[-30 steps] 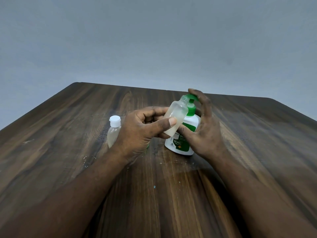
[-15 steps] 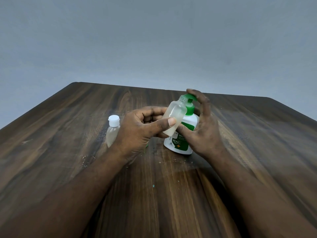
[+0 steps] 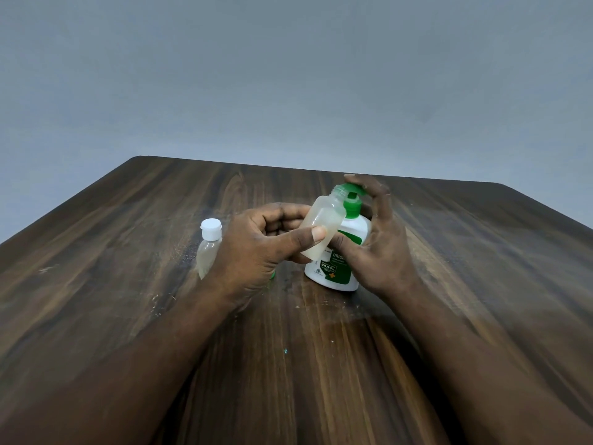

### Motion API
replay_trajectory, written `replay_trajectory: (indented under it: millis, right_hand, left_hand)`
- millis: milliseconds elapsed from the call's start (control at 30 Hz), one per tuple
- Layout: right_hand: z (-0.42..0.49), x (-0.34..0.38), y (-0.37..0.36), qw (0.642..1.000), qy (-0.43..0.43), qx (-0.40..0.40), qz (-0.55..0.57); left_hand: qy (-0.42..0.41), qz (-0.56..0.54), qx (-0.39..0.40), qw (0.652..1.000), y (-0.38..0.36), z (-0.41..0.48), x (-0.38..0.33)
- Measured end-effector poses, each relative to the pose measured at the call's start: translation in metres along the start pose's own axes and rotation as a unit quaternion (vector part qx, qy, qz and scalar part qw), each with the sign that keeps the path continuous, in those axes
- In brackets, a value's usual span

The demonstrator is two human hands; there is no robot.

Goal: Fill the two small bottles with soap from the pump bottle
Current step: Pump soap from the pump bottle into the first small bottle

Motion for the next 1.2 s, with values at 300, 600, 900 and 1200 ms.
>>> replay_trajectory:
  millis: [300, 600, 900, 1200]
  right_hand:
    - [-0.0013, 0.0012, 0.0004, 1.0, -0.006, 0.027, 0.009]
    - [-0.0016, 0.0005, 0.0004, 1.0, 0.004, 0.003, 0.007]
    - [-0.0003, -0.0008, -0.0001, 1.0, -0.003, 0.013, 0.0]
    - [-0.0006, -0.0024, -0.0017, 1.0, 0.016, 0.008, 0.0]
  left_hand:
    - [0.005, -0.006, 0.0, 1.0, -0.0006, 0.0024, 0.0022]
    - [0.008, 0.0, 0.009, 1.0, -0.0003, 0.0006, 0.0028]
    - [0.011, -0.012, 0.003, 1.0, -0.0013, 0.0016, 0.0007]
    - [0.016, -0.011, 0.002, 1.0, -0.0016, 0.0007, 0.0011]
Point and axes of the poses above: each hand's wrist, its own z-axis towards the middle knuckle, its own y-axis out of the back of the hand, x = y × z, the point moved 4 cm from there along z, towards the middle knuckle, and after that the axes turned 14 degrees about -y, right-handed, at the moved point
